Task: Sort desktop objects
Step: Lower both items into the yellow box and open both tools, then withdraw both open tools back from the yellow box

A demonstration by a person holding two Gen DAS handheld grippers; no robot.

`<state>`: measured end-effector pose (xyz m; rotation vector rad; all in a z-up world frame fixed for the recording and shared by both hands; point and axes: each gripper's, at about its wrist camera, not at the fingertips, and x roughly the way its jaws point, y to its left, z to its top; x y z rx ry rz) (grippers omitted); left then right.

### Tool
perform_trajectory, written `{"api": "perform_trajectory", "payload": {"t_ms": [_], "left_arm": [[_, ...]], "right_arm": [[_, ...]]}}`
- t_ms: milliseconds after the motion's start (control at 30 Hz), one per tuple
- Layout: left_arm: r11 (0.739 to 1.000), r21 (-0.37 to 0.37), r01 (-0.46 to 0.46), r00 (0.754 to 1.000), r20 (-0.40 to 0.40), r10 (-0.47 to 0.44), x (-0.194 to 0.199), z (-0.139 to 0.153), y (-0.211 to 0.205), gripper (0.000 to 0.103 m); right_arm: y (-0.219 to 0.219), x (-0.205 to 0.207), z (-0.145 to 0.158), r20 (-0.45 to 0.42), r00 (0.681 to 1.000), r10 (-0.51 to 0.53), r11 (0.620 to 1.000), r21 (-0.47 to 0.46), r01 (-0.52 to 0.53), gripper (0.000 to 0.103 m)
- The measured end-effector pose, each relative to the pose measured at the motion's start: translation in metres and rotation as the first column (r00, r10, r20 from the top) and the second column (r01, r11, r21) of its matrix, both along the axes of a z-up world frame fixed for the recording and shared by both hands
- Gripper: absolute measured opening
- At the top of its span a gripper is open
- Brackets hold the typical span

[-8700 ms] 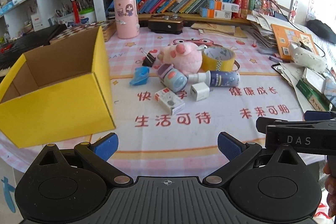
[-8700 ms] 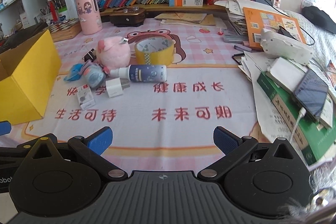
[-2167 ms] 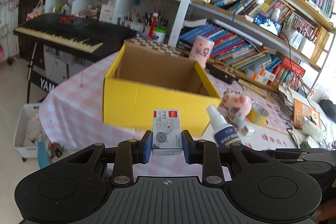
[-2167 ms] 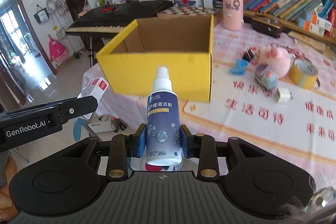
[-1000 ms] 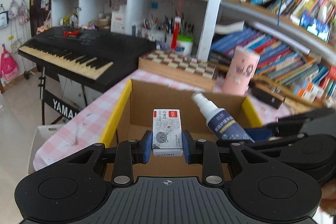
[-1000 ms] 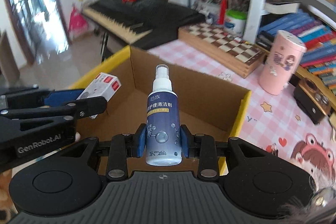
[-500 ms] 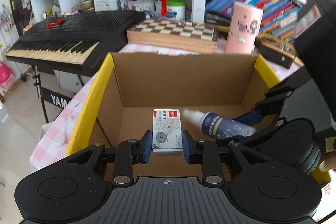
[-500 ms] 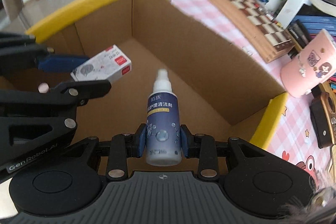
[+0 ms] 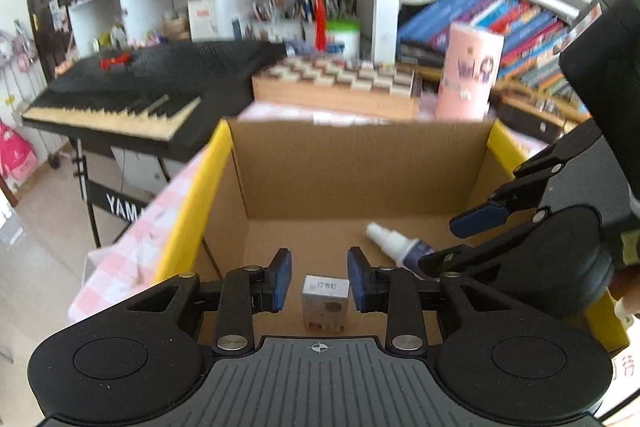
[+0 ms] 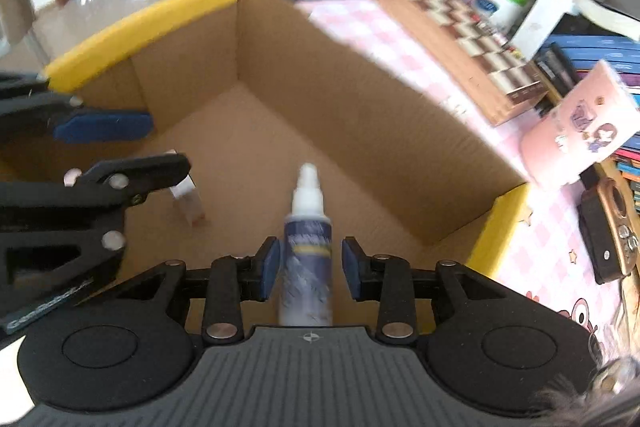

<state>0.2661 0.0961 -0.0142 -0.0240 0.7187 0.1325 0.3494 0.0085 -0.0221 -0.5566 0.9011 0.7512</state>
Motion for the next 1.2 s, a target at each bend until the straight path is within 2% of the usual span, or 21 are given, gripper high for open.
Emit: {"api": "perform_trajectory", "payload": {"t_ms": [133,233,300,400,733,967,1200], "left_arm": [[1.000,0.003,-0.017,0.997,0.076,0.016,-0.014,0.020,0.002,0.035],[1.000,-0.004,-0.031,0.991,0.129,0.031,-0.026,0.034,0.003,0.046],[0.999,0.001,-0.041,0.987,0.152,0.041,-0.034,0.041,0.004,0.064],[0.998,0.010,-0.058,0.982,0.182,0.055,-0.048,0.046,0.005,0.075],[0.997,-0.037,-0.063,0.969,0.236,0.070,-0.093,0.060,0.004,0.084],[0.997,-0.053,-0.059,0.957,0.281,0.072,-0.127,0.074,0.004,0.088],[0.996,-0.065,-0.067,0.953,0.290,0.083,-0.161,0.075,0.004,0.088]], "right_arm": [[-0.015,-0.004,0.023,0.030,0.999,-0.039,0.996,0.081,0.037,0.038],[-0.024,-0.009,0.038,0.065,0.995,-0.074,0.989,0.131,0.065,0.038],[-0.029,-0.014,0.046,0.092,0.990,-0.103,0.983,0.162,0.087,0.038],[-0.037,-0.026,0.057,0.120,0.981,-0.151,0.969,0.215,0.122,0.038],[-0.071,-0.094,0.086,0.217,0.939,-0.265,0.915,0.365,0.174,0.041],[-0.098,-0.140,0.100,0.257,0.880,-0.400,0.850,0.463,0.252,0.044],[-0.117,-0.181,0.102,0.255,0.833,-0.491,0.799,0.512,0.315,0.046]]}}
